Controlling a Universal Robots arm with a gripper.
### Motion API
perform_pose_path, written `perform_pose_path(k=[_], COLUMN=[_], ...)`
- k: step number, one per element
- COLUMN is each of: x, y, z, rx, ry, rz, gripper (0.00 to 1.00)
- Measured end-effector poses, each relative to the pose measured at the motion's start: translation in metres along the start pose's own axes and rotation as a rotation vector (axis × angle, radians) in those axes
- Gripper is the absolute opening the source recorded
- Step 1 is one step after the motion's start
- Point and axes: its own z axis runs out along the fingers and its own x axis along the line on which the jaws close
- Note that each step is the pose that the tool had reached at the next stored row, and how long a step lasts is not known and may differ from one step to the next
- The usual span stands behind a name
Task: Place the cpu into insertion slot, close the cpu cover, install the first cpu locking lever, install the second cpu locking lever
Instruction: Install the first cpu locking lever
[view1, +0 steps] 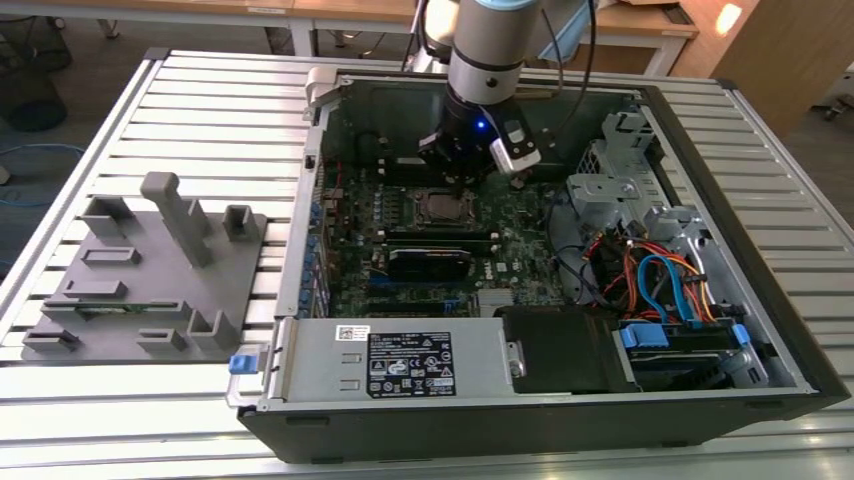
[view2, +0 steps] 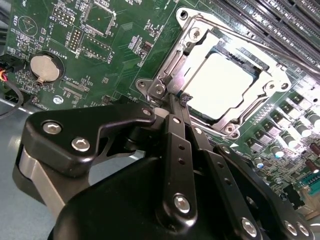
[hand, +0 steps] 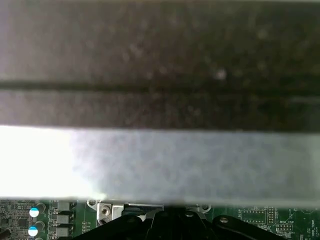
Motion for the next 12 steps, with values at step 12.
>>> perform_pose_path(k=[12], x=[-0.0002], y=[0.0018], z=[0.0001], rx=[-0.0639], ry=[-0.0029], rz=[-0.001], gripper=[0.1])
